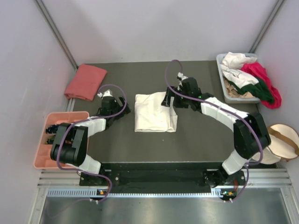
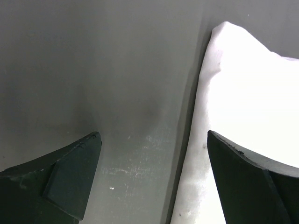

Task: Fold and stack the t-shirts
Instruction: Smooth out wrinkles on the folded tshirt

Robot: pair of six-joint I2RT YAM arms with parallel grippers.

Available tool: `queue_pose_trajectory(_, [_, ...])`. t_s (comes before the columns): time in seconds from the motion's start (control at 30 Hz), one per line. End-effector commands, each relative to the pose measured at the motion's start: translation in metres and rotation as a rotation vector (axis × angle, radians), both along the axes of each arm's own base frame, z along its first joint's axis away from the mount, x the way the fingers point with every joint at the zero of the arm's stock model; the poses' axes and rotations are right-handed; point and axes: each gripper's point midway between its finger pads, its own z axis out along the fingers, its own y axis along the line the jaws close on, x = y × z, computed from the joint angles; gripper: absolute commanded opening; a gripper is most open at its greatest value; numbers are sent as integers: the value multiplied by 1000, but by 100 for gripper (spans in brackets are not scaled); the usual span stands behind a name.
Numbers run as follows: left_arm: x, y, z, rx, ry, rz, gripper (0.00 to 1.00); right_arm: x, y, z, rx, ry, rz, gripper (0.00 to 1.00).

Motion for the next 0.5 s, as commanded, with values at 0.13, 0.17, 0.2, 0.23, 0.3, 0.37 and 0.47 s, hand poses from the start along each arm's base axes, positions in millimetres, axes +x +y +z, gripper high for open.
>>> queue_pose_trajectory(0.13, [6,-11,16,-56,-69,-28,99,54,21,-26,-406,-92,-11,89])
queue_pose_trajectory(0.17, [6,-10,17,-57,-70,-28,99,57,22,-40,-456,-79,-14,89])
queue_pose_trajectory(0.2, [6,-10,17,-55,-71,-29,99,60,25,-36,-499,-109,-26,89])
queue_pose_trajectory(0.23, [6,-10,18,-52,-74,-28,99,62,26,-38,-512,-112,-31,89])
queue_pose_trajectory(0.3, [5,-10,19,-52,-74,-30,99,63,32,-40,-483,-108,-41,89])
queue_pose_trajectory(0.37, [4,-10,18,-53,-73,-32,99,55,33,-44,-445,-95,-37,89])
queue_pose_trajectory(0.47, [3,-11,18,-54,-71,-37,99,47,41,-20,-312,-142,-43,89])
